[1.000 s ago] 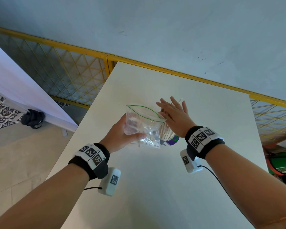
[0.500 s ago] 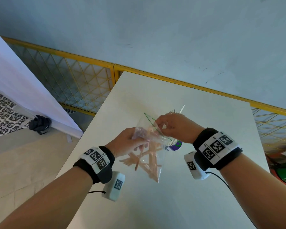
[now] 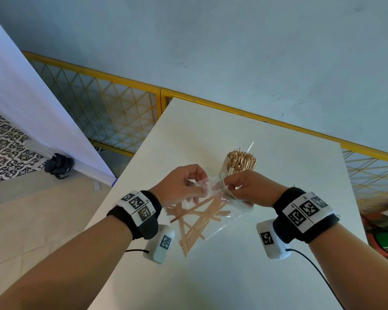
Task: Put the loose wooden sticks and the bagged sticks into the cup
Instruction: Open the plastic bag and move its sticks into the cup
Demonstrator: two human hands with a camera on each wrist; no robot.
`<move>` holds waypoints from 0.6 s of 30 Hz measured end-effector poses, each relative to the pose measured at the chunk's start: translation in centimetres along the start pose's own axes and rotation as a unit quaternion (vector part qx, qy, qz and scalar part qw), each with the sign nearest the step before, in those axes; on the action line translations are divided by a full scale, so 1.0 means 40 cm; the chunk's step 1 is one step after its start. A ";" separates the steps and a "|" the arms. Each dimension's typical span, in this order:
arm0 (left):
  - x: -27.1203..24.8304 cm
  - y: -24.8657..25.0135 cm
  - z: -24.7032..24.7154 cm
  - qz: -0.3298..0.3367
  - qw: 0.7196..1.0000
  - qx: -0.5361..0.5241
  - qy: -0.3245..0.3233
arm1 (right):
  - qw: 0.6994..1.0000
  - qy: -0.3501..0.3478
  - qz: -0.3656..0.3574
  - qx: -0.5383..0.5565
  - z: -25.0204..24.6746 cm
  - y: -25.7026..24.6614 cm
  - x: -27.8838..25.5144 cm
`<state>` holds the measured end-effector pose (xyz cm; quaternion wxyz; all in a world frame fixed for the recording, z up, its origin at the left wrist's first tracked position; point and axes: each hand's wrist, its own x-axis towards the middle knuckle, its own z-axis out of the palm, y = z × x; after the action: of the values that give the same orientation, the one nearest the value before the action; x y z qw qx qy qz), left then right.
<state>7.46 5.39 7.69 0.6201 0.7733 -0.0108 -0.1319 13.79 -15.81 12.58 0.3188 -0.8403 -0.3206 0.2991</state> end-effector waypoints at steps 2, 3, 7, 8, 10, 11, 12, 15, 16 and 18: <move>0.003 0.004 -0.003 0.010 1.000 0.028 0.006 | 1.000 0.030 0.006 0.004 0.000 0.008 -0.006; 0.004 0.004 -0.006 0.016 0.998 0.057 0.011 | 0.999 0.050 0.006 0.022 -0.004 0.013 -0.009; 0.006 -0.013 -0.025 -0.002 0.995 0.041 0.090 | 0.983 0.155 0.004 0.103 -0.032 0.030 -0.027; 0.004 -0.015 -0.026 -0.012 0.994 0.018 0.103 | 0.976 0.178 0.002 0.124 -0.038 0.031 -0.030; -0.002 -0.008 -0.022 -0.048 0.992 -0.045 0.108 | 0.966 0.210 0.000 0.152 -0.040 0.034 -0.029; -0.005 -0.003 -0.018 -0.063 0.989 -0.079 0.105 | 0.963 0.221 -0.004 0.151 -0.039 0.036 -0.027; -0.005 0.001 -0.016 -0.070 0.986 -0.108 0.109 | 0.962 0.231 -0.007 0.143 -0.039 0.038 -0.025; 0.003 0.012 -0.021 -0.059 0.973 -0.172 0.139 | 0.965 0.245 -0.021 0.094 -0.039 0.046 -0.016; 0.007 0.012 -0.025 -0.052 0.971 -0.185 0.143 | 0.966 0.243 -0.023 0.086 -0.041 0.047 -0.013; 0.010 0.015 -0.031 -0.039 0.968 -0.205 0.139 | 0.968 0.241 -0.019 0.070 -0.050 0.049 -0.008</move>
<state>8.21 6.35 8.44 0.7550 0.6405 0.1327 -0.0462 15.71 -17.89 12.46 0.4504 -0.8569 -0.2283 0.1032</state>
